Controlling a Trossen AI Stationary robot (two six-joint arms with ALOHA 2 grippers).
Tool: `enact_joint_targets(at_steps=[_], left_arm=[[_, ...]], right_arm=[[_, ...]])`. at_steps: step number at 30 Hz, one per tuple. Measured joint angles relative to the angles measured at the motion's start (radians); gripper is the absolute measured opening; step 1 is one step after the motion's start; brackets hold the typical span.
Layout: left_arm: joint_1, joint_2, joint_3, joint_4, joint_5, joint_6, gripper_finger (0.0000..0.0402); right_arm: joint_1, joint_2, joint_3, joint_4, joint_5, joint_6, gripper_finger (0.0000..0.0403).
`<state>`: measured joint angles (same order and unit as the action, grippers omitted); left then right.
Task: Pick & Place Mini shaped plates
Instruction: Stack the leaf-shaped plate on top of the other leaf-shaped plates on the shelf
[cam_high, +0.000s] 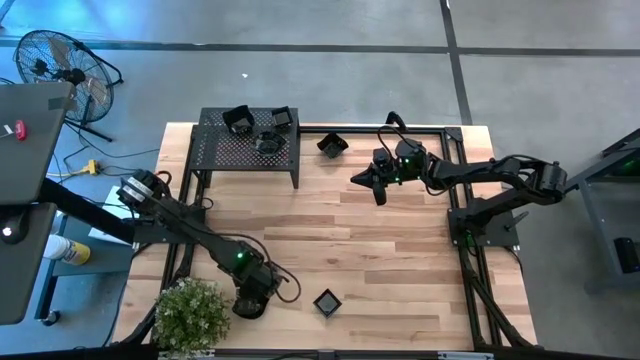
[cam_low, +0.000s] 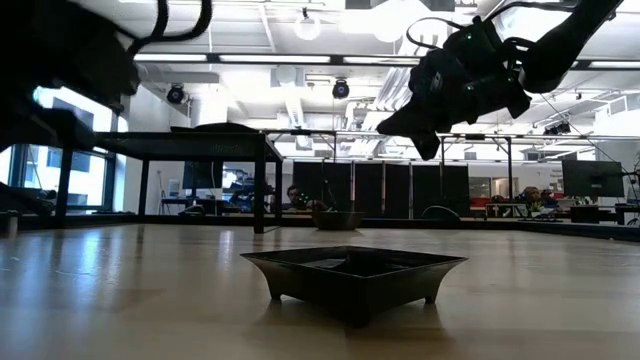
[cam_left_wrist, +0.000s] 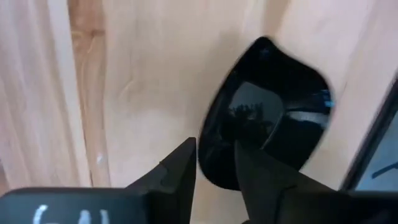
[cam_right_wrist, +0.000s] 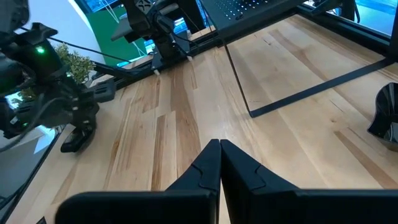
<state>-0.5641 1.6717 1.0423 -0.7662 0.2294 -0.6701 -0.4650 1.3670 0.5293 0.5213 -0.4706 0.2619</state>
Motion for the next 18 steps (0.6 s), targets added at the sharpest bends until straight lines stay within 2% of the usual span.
enact_joint_targets(at_steps=[5,12,18], left_arm=[[0.001,0.001,-0.063,0.072,0.043,-0.060,0.0096],[0.001,-0.010,-0.053,0.057,0.053,0.017,0.0008],[0.009,-0.061,-0.016,-0.019,0.033,0.091,0.0002]], right_arm=[[0.000,0.000,0.000,-0.001,0.000,0.000,0.0000],[0.000,0.000,0.000,0.000,0.000,0.000,0.0000],[0.000,0.000,0.000,0.000,0.000,-0.001,0.0000]])
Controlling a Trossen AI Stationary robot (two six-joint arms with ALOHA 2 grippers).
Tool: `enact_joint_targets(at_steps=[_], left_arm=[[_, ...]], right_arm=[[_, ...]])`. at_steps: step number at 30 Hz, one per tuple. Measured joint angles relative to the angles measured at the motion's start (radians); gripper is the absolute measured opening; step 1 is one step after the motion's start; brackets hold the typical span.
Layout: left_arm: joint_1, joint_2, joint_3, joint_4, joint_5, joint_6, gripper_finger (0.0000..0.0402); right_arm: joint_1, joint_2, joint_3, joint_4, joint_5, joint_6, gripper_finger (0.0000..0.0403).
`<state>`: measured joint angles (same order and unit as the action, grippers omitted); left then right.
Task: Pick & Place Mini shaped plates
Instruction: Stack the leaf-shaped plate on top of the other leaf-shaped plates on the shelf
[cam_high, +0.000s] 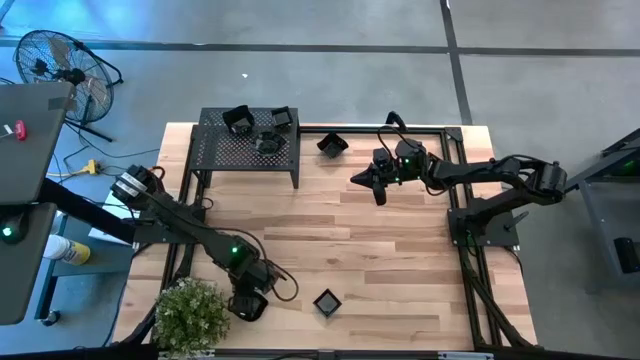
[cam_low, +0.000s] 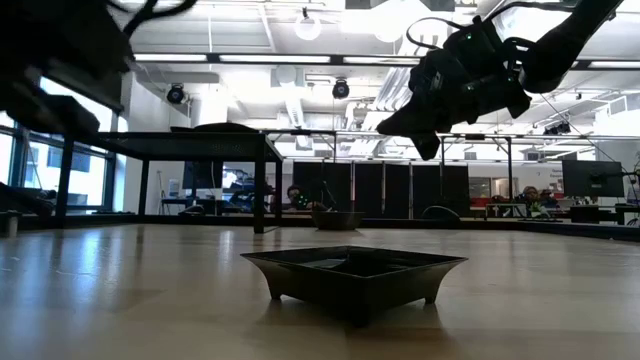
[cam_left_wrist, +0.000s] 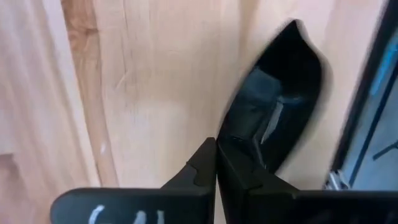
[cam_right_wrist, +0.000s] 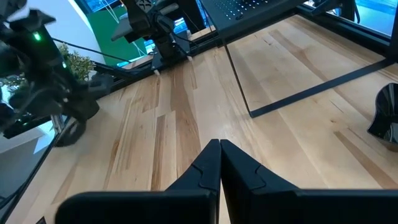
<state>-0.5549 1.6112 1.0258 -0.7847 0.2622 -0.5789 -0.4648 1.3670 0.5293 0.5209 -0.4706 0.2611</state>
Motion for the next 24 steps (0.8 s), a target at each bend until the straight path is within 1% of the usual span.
enact_joint_targets(at_steps=[2,5,9,15,18,21,24], left_arm=[[0.017,-0.026,0.017,-0.039,0.009,0.021,0.0003],[0.070,-0.082,0.063,-0.139,0.012,0.085,0.0001],[0.200,-0.153,0.164,-0.300,-0.012,0.202,0.0001],[0.495,-0.171,0.415,-0.589,-0.085,0.460,0.0000],[0.664,-0.160,0.542,-0.654,-0.112,0.593,0.0000],[0.838,-0.139,0.668,-0.688,-0.118,0.703,0.0000],[0.993,-0.093,0.792,-0.746,-0.156,0.810,0.0000]], right_arm=[[0.000,0.000,0.000,0.000,0.000,-0.003,0.0000],[0.000,0.000,0.000,0.000,0.000,-0.004,0.0000],[0.000,0.000,0.000,0.000,0.000,-0.003,0.0000],[0.000,0.000,0.000,0.000,0.000,0.000,0.0000],[0.000,0.000,0.000,0.000,0.000,0.003,0.0000],[0.000,0.000,0.000,0.000,0.000,0.013,0.0000],[0.000,0.000,0.000,0.001,0.000,0.024,0.0000]])
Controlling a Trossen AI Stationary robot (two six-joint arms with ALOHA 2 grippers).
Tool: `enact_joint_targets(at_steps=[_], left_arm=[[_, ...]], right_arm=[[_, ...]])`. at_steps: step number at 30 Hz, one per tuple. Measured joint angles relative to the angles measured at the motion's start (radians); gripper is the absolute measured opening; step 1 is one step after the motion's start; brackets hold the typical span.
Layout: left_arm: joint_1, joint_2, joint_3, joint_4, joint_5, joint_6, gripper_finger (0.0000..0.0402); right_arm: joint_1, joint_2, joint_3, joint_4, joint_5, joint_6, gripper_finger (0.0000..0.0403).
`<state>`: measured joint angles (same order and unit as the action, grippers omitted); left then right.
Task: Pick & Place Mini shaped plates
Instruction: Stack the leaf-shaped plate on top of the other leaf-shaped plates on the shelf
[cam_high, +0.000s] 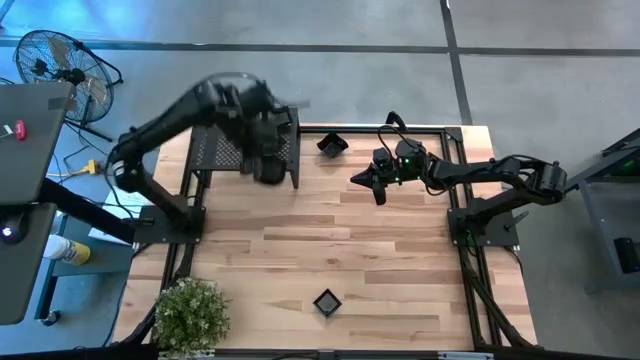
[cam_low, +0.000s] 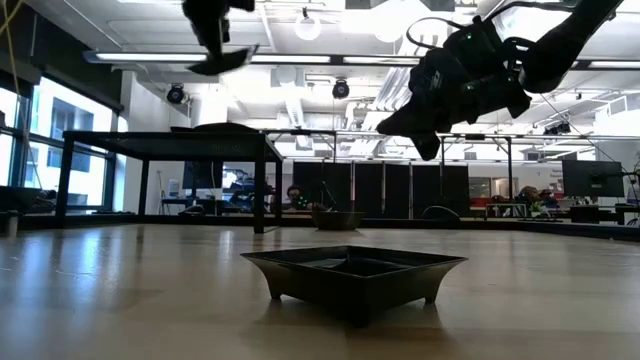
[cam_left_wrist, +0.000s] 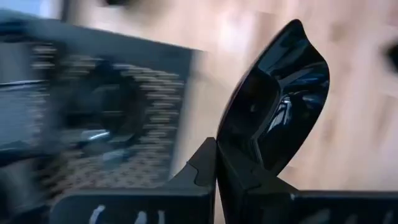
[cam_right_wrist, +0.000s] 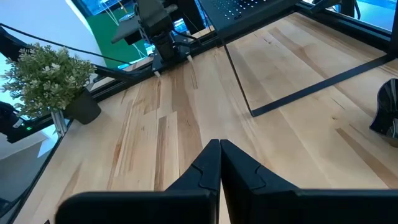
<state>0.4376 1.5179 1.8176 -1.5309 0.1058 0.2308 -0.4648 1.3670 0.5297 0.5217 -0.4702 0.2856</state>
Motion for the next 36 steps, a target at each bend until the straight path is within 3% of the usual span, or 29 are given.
enact_joint_targets(at_steps=[6,12,24,36], left_arm=[[0.212,0.149,0.187,-0.040,-0.031,0.165,0.0000],[0.312,0.246,0.226,-0.041,-0.049,0.281,0.0000],[0.316,0.273,0.216,-0.042,-0.121,0.424,0.0000],[0.315,0.273,0.165,-0.040,-0.098,0.454,0.0000]], right_arm=[[0.000,0.000,0.000,0.000,0.000,0.002,0.0000],[0.000,0.000,0.000,0.000,0.000,0.017,0.0000],[0.000,0.000,0.000,0.000,0.006,0.021,0.0000],[0.000,0.000,0.000,0.000,0.014,0.020,0.0000]])
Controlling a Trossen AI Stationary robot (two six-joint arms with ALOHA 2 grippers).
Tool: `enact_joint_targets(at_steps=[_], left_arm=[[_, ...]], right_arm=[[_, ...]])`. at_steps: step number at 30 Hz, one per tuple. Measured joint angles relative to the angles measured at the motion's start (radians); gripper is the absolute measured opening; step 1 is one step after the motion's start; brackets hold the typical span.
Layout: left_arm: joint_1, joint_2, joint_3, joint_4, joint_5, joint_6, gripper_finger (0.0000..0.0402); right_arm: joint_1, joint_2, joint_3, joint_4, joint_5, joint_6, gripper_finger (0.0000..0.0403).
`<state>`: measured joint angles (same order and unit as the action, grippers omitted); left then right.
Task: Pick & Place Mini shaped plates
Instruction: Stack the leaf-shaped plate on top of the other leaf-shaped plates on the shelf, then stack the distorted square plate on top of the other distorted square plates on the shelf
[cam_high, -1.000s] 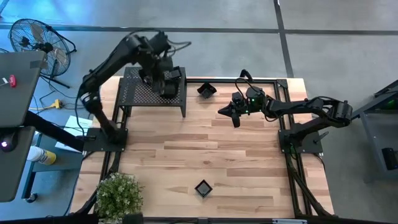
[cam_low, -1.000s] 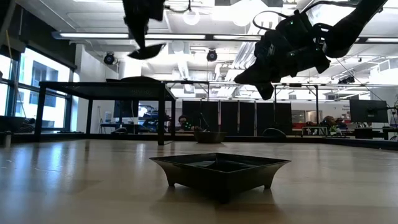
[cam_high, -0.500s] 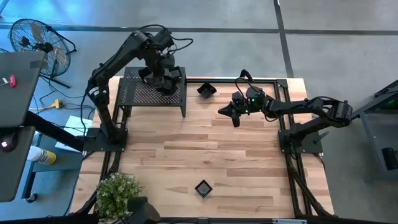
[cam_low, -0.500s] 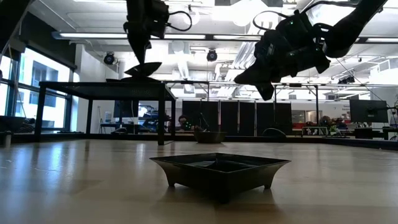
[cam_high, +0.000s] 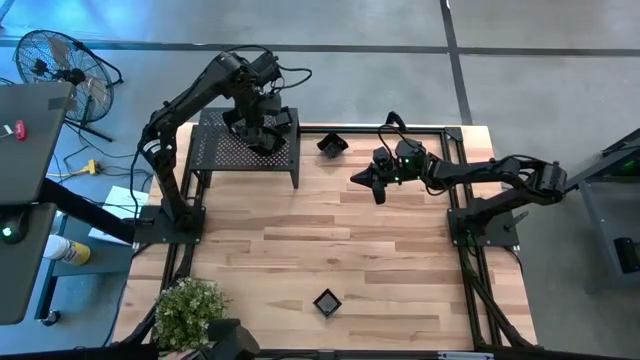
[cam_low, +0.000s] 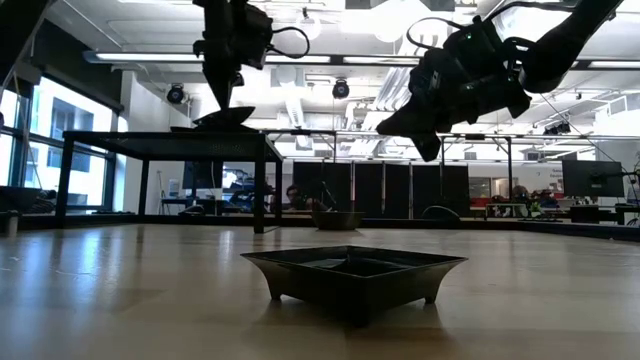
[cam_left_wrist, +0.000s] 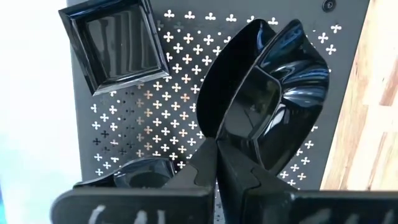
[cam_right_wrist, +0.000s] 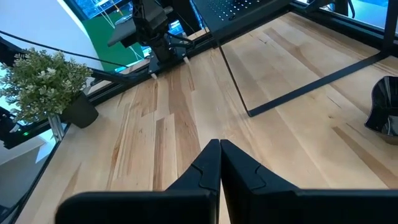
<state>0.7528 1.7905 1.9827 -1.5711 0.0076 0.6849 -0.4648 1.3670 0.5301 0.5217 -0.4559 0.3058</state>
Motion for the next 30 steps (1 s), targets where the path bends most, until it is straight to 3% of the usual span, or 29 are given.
enact_joint_targets(at_steps=[15,19,22,26,30], left_arm=[[0.000,-0.027,-0.001,0.050,0.000,-0.039,0.0086],[-0.026,-0.090,-0.001,0.060,-0.004,-0.158,0.0070],[-0.086,-0.141,-0.004,0.073,0.062,-0.323,0.0025],[-0.208,-0.254,-0.131,0.301,0.164,-0.504,0.0011],[-0.346,-0.407,-0.408,0.687,0.139,-0.679,0.0002]], right_arm=[[0.000,0.000,0.000,0.001,0.027,-0.017,0.0000],[-0.007,0.000,0.003,0.004,0.047,0.037,0.0000],[-0.030,0.000,0.046,-0.064,0.081,0.085,0.0000],[-0.074,0.001,0.141,-0.218,0.180,0.073,0.0000],[-0.152,0.036,0.243,-0.358,0.208,0.068,0.0000]])
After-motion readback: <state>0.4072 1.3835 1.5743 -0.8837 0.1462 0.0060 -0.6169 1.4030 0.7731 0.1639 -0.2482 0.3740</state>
